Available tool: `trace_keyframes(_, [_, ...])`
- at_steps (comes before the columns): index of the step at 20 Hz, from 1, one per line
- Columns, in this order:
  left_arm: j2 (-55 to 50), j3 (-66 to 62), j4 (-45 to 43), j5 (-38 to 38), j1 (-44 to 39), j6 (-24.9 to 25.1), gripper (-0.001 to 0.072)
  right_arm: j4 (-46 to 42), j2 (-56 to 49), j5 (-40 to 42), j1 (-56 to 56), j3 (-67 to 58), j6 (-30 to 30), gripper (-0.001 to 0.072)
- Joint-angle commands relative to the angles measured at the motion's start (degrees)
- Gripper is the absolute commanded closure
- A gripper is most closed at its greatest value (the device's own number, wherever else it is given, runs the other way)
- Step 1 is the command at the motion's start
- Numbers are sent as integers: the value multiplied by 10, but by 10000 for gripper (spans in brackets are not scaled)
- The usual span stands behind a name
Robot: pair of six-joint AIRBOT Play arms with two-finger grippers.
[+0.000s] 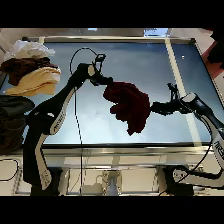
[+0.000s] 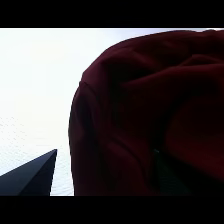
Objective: Fold the shirts.
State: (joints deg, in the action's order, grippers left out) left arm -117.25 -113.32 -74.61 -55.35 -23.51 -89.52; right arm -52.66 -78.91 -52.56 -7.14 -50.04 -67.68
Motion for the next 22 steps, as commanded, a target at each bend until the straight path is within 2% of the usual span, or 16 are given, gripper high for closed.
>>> trace_keyframes(1, [-8, -1, 22, 15, 13, -8, 8, 38, -30, 61, 28, 4, 1, 265])
trace_keyframes(4, [-9, -1, 29, 13, 17, -8, 12, 43, -52, 64, 47, 4, 0, 269])
trace_keyframes(5, [-10, -1, 29, 11, 17, -7, 13, 42, -52, 64, 47, 3, 0, 358])
trace_keyframes(6, [-13, -1, 31, 7, 17, -7, 13, 43, -52, 64, 46, 3, 1, 559])
trace_keyframes(7, [-17, -1, 34, 2, 17, -7, 13, 41, -52, 64, 45, 3, 2, 667])
trace_keyframes(12, [-42, -1, 49, -9, 17, -5, 18, 33, -52, 49, 45, 3, 3, 676])
trace_keyframes(14, [-49, -1, 53, -11, 17, -4, 83, 27, -52, 42, 46, 3, 3, 676])
trace_keyframes(16, [-54, -1, 57, -6, 17, -5, 98, 26, -52, 38, 46, 3, 16, 676])
trace_keyframes(17, [-56, -1, 57, -3, 17, -5, 155, 25, -52, 38, 46, 3, 18, 676])
trace_keyframes(19, [-58, -1, 61, 9, 17, -5, 356, 26, -45, 38, 46, 3, 20, 676])
trace_keyframes(21, [-61, -1, 82, 27, 17, -1, 510, 23, -31, 38, 46, -3, 33, 676])
trace_keyframes(22, [-62, -1, 104, 40, 17, 7, 650, 22, -24, 34, 46, -11, 33, 676])
